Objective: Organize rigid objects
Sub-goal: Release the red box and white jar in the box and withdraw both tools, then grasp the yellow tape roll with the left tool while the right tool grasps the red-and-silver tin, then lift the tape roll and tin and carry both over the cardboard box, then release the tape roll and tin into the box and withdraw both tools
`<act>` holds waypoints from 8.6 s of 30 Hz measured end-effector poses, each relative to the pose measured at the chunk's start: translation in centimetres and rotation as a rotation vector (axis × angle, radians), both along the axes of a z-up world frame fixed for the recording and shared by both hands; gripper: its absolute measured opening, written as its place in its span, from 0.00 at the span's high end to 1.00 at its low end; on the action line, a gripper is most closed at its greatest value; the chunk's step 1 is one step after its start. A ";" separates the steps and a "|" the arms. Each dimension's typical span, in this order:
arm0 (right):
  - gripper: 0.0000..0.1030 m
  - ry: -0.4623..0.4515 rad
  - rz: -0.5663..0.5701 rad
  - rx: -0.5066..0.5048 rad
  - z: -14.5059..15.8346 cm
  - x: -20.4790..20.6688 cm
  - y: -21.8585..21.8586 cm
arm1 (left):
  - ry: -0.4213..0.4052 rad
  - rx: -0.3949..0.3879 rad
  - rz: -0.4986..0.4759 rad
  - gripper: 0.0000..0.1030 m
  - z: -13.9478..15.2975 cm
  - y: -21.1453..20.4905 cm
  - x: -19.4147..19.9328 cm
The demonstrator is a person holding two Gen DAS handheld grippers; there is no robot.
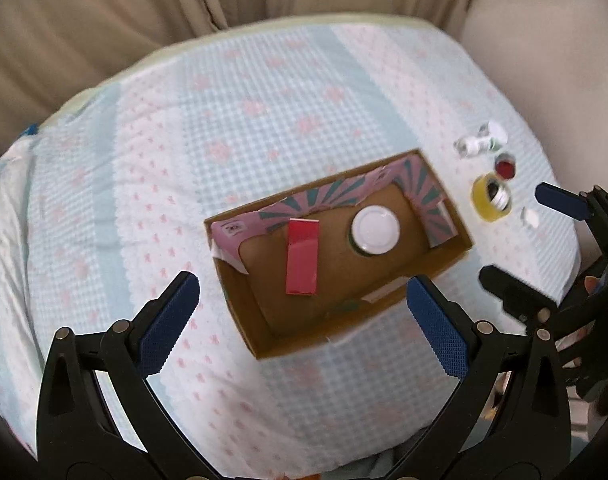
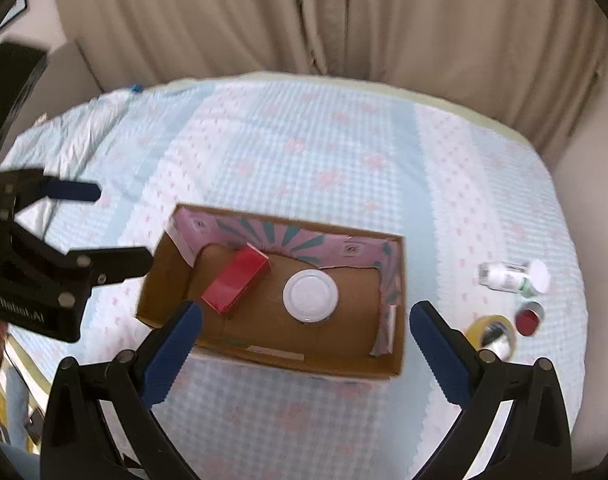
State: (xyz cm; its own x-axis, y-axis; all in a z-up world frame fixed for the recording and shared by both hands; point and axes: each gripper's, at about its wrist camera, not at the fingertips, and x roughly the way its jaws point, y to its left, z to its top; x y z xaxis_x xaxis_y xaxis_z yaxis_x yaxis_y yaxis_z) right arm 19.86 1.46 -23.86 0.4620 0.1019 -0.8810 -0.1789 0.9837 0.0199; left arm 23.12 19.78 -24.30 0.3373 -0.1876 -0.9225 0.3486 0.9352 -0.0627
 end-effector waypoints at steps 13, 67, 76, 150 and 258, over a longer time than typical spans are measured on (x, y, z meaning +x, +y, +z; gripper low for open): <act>0.00 -0.072 -0.244 0.004 9.8 -6.1 -6.8 | -0.198 -0.063 0.059 0.00 9.6 -3.6 -8.0; 0.06 -0.089 0.040 -0.033 -12.7 -0.2 -41.1 | -0.144 -0.060 -0.023 0.00 -22.9 -42.9 -4.8; 0.25 -0.032 0.108 -0.044 -18.7 2.8 -41.2 | -0.222 -0.012 -0.082 0.00 -25.4 -44.6 -2.8; 0.60 -0.265 0.077 0.131 15.1 -5.4 -26.5 | -0.395 -0.083 0.341 0.06 11.6 -20.8 -10.4; 0.00 -0.115 -0.177 0.059 8.7 -7.8 -13.3 | -0.274 -0.012 0.049 0.00 5.5 -10.7 -9.8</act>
State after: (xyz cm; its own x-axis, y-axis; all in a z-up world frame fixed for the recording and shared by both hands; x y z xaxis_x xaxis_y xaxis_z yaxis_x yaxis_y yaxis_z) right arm 12.03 -11.84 -15.18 0.5741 0.0603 -0.8166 -0.0084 0.9977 0.0678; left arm 13.27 9.06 -18.76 0.5830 -0.1756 -0.7933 0.3088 0.9510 0.0164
